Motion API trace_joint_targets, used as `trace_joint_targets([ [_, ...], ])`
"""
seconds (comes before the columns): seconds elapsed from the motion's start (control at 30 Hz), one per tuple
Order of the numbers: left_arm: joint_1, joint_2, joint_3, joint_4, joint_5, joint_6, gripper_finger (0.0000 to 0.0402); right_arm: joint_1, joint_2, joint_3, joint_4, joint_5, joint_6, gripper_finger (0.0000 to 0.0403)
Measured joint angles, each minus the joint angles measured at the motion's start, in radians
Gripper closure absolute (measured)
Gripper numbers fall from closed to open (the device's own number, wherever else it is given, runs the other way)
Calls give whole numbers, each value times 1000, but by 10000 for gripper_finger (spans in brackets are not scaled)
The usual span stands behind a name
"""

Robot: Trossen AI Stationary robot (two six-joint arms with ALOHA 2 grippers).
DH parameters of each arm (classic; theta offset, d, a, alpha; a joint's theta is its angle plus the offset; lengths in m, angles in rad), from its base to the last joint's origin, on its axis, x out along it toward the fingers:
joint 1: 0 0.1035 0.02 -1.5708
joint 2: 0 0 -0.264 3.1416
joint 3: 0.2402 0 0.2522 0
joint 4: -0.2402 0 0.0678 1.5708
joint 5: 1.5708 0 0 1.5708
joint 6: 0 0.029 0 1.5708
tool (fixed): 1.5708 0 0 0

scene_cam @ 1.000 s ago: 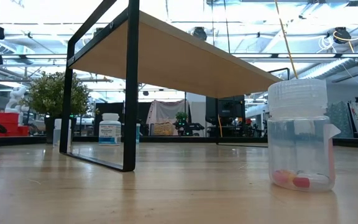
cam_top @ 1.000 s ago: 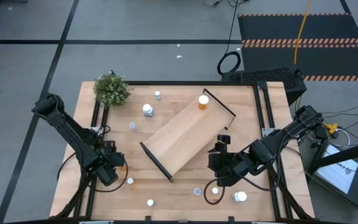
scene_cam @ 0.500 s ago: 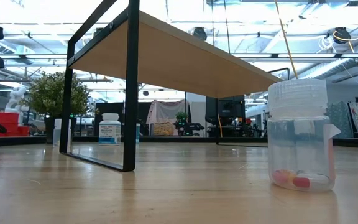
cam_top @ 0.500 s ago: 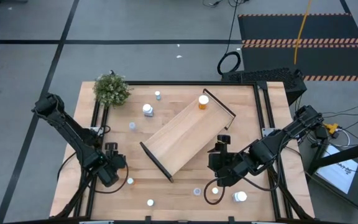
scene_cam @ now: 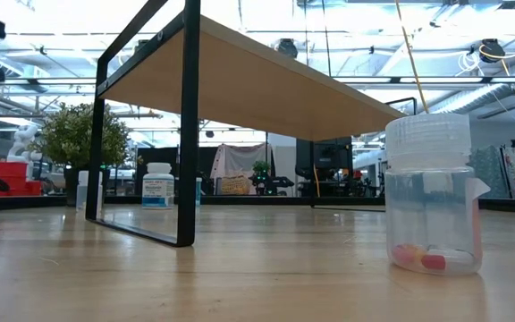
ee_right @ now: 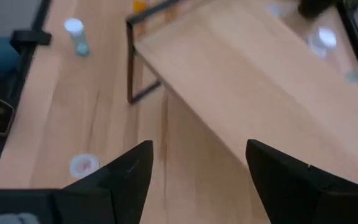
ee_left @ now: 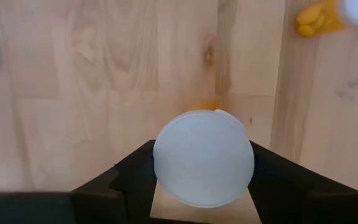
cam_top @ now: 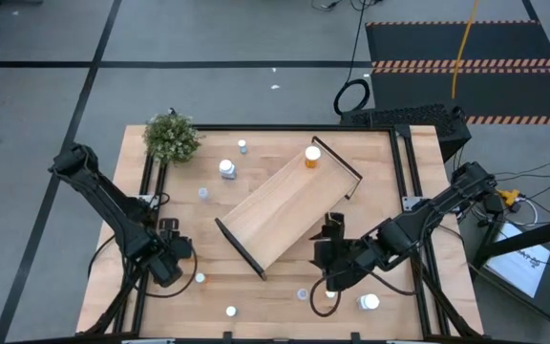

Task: Pick and place medicine bottles onto shelf by color
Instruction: Put the large orange pill bottle on the shelf aligned with the other large orange pill bottle

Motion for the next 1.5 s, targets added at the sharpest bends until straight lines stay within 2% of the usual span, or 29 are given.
trace_joint_targets([
  [0.23,32,0,106,-47,-1,36,180,-76,0,-68,300,0,-182,149],
  [0.37,56,0,188,-63,0,76,179,-116,0,-92,422,-1,-206,149],
  [0.57,91,0,353,-77,-7,155,179,-144,0,-119,508,-1,-210,149],
  [0.83,138,0,570,-70,-95,304,179,-165,0,-181,698,-1,-239,149],
  [0.93,155,0,630,-66,-152,382,179,-171,0,-192,720,-1,-249,149],
  [1.2,239,15,660,1,-307,553,179,-174,0,-243,844,1,-376,149],
  [1.3,267,51,660,35,-360,593,179,-175,0,-260,892,33,-411,149],
  [1.5,318,152,660,159,-416,708,179,-180,0,-281,899,59,-386,140],
])
